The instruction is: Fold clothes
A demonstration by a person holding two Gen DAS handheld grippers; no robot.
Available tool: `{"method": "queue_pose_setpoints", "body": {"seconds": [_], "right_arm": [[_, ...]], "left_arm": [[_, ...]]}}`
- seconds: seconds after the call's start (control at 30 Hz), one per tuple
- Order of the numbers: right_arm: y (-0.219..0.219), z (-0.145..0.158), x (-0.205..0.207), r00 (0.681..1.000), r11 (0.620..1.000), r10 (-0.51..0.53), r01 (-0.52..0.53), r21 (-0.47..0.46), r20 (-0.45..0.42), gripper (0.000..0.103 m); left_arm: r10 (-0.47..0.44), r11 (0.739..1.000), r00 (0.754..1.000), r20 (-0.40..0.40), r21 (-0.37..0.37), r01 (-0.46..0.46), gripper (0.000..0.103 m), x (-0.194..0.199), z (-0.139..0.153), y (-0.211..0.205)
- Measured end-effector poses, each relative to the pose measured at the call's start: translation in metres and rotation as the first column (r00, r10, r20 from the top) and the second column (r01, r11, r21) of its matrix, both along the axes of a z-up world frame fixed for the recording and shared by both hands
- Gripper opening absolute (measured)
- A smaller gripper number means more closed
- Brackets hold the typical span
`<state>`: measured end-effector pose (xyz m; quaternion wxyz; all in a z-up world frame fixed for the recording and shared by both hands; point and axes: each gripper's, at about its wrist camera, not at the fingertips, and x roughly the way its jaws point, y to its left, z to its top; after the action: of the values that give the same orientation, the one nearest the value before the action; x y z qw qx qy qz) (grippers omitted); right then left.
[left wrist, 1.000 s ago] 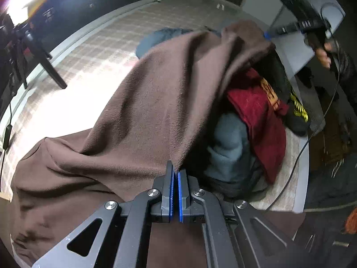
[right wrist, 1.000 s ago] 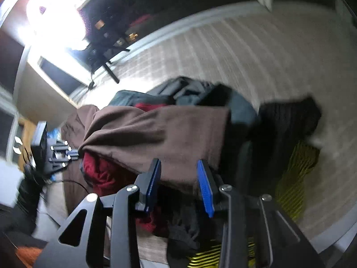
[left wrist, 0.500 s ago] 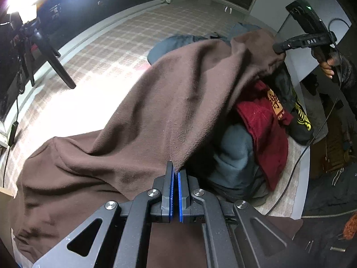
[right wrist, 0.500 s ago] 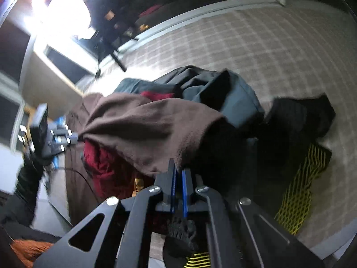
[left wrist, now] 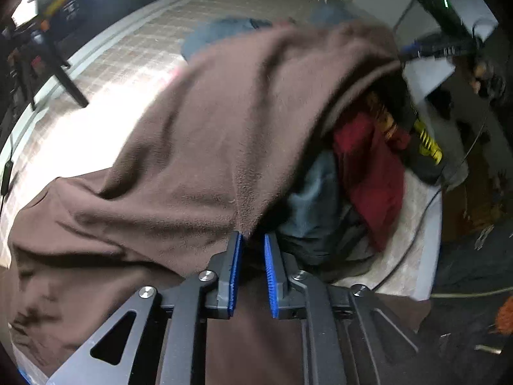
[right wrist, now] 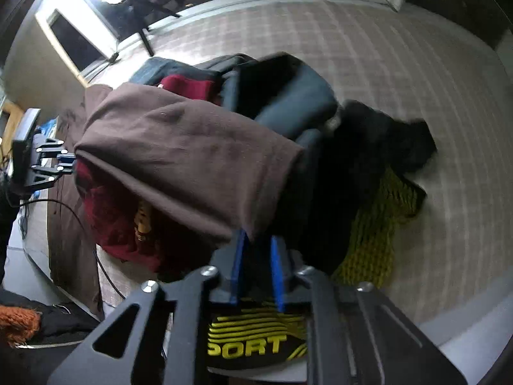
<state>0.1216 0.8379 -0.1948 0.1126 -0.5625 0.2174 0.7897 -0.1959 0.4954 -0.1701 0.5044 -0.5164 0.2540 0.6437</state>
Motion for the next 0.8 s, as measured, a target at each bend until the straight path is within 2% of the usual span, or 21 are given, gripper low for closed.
{"method": "queue_pose_setpoints", "body": {"seconds": [0.03, 0.17, 0.23, 0.3, 0.43, 0.53, 0.63, 0.67, 0.7, 0.73, 0.77, 0.8], "right_arm": [[0.005, 0.011, 0.004, 0.999, 1.000, -0.012, 0.012, 0.008, -0.036, 0.027], [0.028, 0.052, 0.003, 0.972, 0.999, -0.035, 0.043, 0.029, -0.230, 0.048], [0.038, 0.058, -0.016, 0.954, 1.000, 0.003, -0.002, 0.006, -0.299, 0.049], [0.040, 0.051, -0.039, 0.953, 0.997, 0.071, -0.068, 0.019, -0.294, 0.049], [0.040, 0.014, -0.074, 0.967, 0.980, 0.198, -0.200, 0.000, -0.162, 0.049], [0.039, -0.005, -0.067, 0.971, 0.973, 0.222, -0.226, -0.044, -0.085, 0.049], [0.030, -0.005, -0.050, 0.961, 0.963, 0.265, -0.268, -0.030, -0.075, 0.048], [0.028, -0.005, -0.046, 0.960, 0.962, 0.270, -0.271, -0.018, -0.070, 0.045], [0.027, -0.003, -0.042, 0.962, 0.964, 0.265, -0.267, -0.012, -0.065, 0.027], [0.026, 0.001, -0.039, 0.965, 0.967, 0.254, -0.256, -0.010, -0.067, 0.018], [0.026, 0.008, -0.037, 0.968, 0.971, 0.236, -0.238, -0.009, -0.081, 0.011], [0.024, 0.017, -0.036, 0.969, 0.974, 0.227, -0.227, 0.002, -0.102, 0.011]], "left_arm": [[0.021, 1.000, 1.000, 0.001, 0.018, -0.021, 0.020, -0.006, 0.008, -0.005], [0.139, 0.989, 0.990, -0.009, 0.053, -0.138, 0.023, -0.030, 0.029, -0.020], [0.168, 0.984, 0.986, -0.015, 0.066, -0.167, 0.023, -0.033, 0.034, -0.023], [0.177, 0.982, 0.984, -0.021, 0.065, -0.175, 0.023, -0.027, 0.035, -0.024], [0.202, 0.978, 0.979, 0.018, 0.052, -0.203, 0.024, -0.016, 0.029, -0.035], [0.226, 0.973, 0.974, 0.031, 0.033, -0.227, 0.024, -0.003, 0.025, -0.046], [0.274, 0.961, 0.961, 0.045, 0.032, -0.275, 0.024, 0.006, 0.023, -0.063], [0.298, 0.954, 0.953, 0.053, 0.032, -0.300, 0.024, 0.009, 0.021, -0.070], [0.315, 0.948, 0.947, 0.060, 0.032, -0.317, 0.024, 0.011, 0.019, -0.075], [0.327, 0.943, 0.943, 0.067, 0.034, -0.330, 0.024, 0.014, 0.018, -0.080], [0.340, 0.939, 0.938, 0.074, 0.036, -0.343, 0.024, 0.018, 0.017, -0.085], [0.347, 0.936, 0.935, 0.078, 0.035, -0.351, 0.024, 0.020, 0.016, -0.087]]}}
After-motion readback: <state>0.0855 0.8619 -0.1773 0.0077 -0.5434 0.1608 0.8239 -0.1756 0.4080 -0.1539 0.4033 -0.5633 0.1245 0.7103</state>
